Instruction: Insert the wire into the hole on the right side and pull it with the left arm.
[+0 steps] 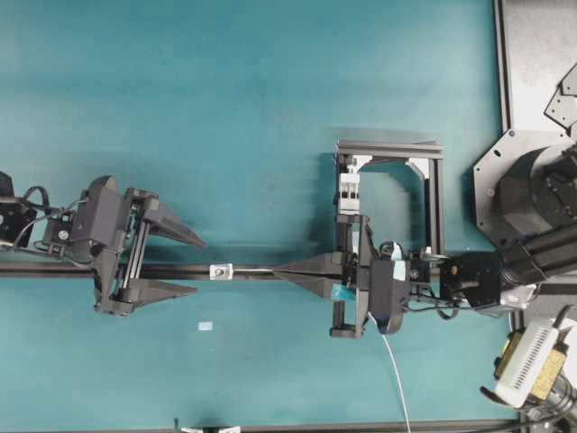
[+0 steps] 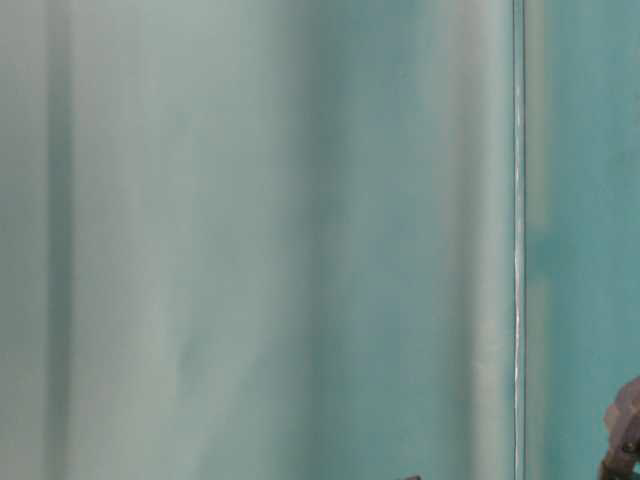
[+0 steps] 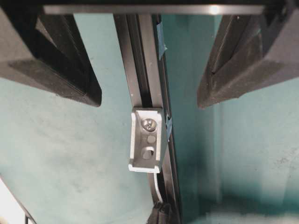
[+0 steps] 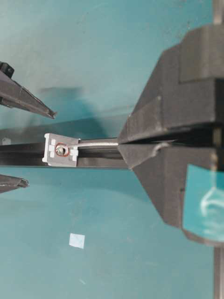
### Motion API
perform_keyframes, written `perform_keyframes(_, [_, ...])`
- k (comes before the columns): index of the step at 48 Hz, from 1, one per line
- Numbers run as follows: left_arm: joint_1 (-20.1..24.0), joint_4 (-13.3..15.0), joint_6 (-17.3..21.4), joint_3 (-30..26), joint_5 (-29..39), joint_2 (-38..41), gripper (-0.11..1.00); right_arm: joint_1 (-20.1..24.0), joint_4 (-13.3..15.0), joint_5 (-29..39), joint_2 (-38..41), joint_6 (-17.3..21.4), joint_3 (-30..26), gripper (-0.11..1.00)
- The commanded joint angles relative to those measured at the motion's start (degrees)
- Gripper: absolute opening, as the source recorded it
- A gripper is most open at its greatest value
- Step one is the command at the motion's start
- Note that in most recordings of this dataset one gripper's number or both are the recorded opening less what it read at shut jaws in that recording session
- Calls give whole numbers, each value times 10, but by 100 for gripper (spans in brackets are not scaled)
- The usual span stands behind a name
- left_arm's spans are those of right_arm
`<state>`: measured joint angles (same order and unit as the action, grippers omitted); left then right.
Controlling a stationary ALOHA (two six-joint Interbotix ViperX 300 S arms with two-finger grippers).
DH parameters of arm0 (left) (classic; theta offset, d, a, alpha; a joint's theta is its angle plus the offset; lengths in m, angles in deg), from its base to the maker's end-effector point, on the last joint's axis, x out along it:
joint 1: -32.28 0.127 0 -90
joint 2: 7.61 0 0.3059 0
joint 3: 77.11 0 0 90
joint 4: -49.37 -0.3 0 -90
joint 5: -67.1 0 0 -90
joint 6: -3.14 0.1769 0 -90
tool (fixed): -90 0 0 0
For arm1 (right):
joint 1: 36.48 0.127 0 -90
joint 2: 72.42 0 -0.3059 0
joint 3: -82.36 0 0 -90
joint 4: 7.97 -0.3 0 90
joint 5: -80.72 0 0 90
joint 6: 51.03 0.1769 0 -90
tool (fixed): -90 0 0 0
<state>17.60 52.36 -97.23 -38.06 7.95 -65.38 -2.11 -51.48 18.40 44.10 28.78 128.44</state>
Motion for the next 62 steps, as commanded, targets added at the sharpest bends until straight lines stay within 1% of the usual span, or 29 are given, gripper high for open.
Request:
perform_keyframes(1, [-2, 0, 2, -8, -5, -8, 64, 4, 2, -6, -7, -1, -9, 2])
perform_keyframes(21, [-2, -1, 3, -12, -4, -8, 63, 3, 1, -5, 5, -9, -25, 2])
perform_keyframes(53, [-11, -4, 3, -19, -2, -8, 63, -25, 2, -4, 27, -15, -53, 2])
perform_keyframes(62, [-11, -4, 3, -19, -2, -7, 63, -29, 2, -3, 30, -35, -66, 2])
